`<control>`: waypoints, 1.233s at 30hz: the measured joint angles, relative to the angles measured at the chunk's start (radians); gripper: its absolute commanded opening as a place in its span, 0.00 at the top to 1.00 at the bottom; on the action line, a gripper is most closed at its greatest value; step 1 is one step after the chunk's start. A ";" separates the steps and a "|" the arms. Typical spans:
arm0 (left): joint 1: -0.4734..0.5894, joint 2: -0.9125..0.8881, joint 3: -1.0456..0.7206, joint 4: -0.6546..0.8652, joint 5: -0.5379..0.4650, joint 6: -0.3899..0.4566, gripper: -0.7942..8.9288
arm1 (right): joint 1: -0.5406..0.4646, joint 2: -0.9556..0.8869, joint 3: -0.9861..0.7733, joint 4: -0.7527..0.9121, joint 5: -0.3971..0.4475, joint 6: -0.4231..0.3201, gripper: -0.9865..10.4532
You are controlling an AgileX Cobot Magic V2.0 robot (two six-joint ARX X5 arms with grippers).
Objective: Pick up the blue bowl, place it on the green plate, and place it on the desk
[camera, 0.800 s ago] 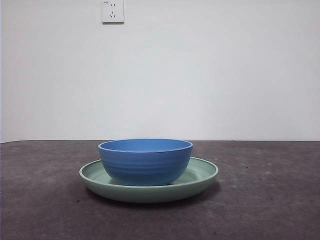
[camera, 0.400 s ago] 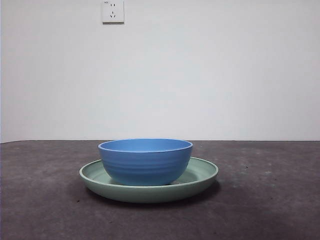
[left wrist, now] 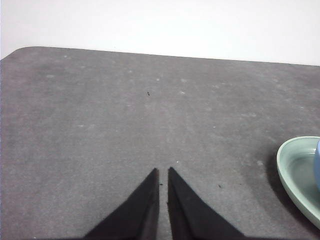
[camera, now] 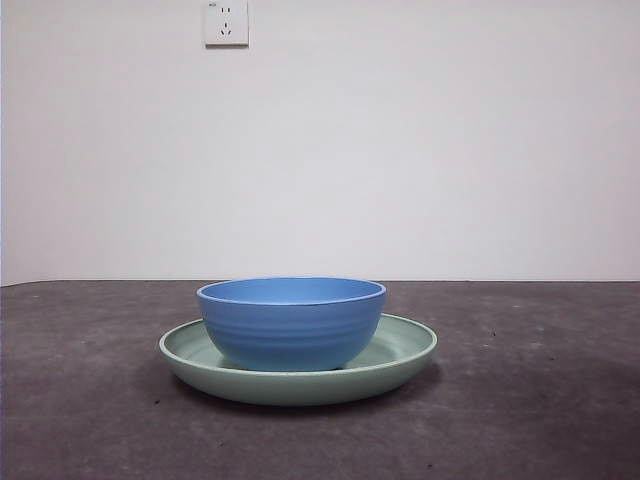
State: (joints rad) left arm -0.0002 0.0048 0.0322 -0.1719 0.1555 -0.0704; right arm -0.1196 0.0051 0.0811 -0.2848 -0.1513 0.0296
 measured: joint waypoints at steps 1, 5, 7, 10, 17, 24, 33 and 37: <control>0.000 0.000 0.000 0.000 0.000 0.000 0.89 | 0.000 0.000 -0.013 0.015 0.000 -0.001 0.88; 0.000 0.000 0.000 0.000 0.000 0.000 0.89 | 0.000 0.002 -0.058 0.103 0.015 -0.006 0.88; 0.000 0.000 0.000 0.000 0.000 0.000 0.89 | 0.000 0.001 -0.061 0.117 0.021 -0.007 0.88; 0.000 0.000 0.000 0.000 0.000 0.000 0.89 | 0.001 0.001 -0.062 0.117 0.034 -0.008 0.88; 0.000 0.000 0.000 0.000 0.000 0.000 0.89 | 0.058 0.001 -0.062 0.109 0.138 -0.007 0.88; 0.000 0.000 0.000 0.000 0.000 0.000 0.89 | 0.085 0.001 -0.062 0.109 0.146 -0.008 0.88; 0.000 0.000 0.000 0.000 0.000 0.000 0.89 | 0.085 0.001 -0.064 0.120 0.148 -0.007 0.88; 0.000 0.000 0.000 0.000 0.000 0.000 0.89 | 0.085 0.001 -0.064 0.121 0.148 -0.008 0.88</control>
State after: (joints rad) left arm -0.0002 0.0044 0.0322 -0.1719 0.1551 -0.0708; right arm -0.0341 0.0063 0.0166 -0.1635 -0.0032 0.0219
